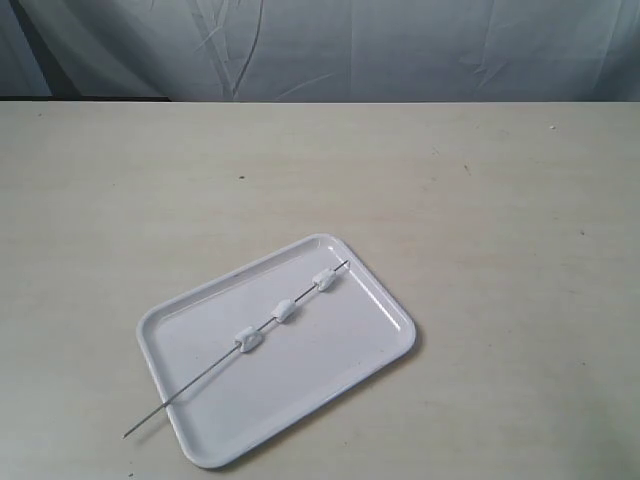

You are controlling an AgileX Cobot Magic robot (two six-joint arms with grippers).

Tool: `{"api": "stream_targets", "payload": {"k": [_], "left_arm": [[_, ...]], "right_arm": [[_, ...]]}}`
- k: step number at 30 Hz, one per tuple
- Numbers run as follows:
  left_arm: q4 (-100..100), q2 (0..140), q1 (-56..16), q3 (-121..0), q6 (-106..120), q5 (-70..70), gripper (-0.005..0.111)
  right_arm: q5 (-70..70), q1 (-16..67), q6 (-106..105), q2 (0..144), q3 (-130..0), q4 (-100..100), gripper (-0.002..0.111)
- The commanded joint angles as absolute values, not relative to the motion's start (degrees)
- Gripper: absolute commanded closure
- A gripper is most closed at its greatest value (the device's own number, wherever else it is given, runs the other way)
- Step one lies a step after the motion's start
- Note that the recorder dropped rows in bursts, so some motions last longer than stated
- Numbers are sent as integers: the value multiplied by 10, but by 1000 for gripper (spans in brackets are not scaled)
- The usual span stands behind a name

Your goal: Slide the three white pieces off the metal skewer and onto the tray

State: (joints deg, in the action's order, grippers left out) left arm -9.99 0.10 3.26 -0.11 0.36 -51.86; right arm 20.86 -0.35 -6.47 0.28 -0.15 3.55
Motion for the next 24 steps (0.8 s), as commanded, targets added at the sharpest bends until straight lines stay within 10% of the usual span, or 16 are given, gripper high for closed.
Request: {"api": "stream_targets", "payload": {"k": [1,13,24], "left_arm": [[-93,0,34,0,-65,-575,107],[-461,87,34,-229,-487,106,107],[425,266,9,-229,406,396,107]], "right_arm": [[207,-6,-65,0,0,35,109],[207,-6,-65,0,0,35,109],[207,-6,-65,0,0,35,109]]}}
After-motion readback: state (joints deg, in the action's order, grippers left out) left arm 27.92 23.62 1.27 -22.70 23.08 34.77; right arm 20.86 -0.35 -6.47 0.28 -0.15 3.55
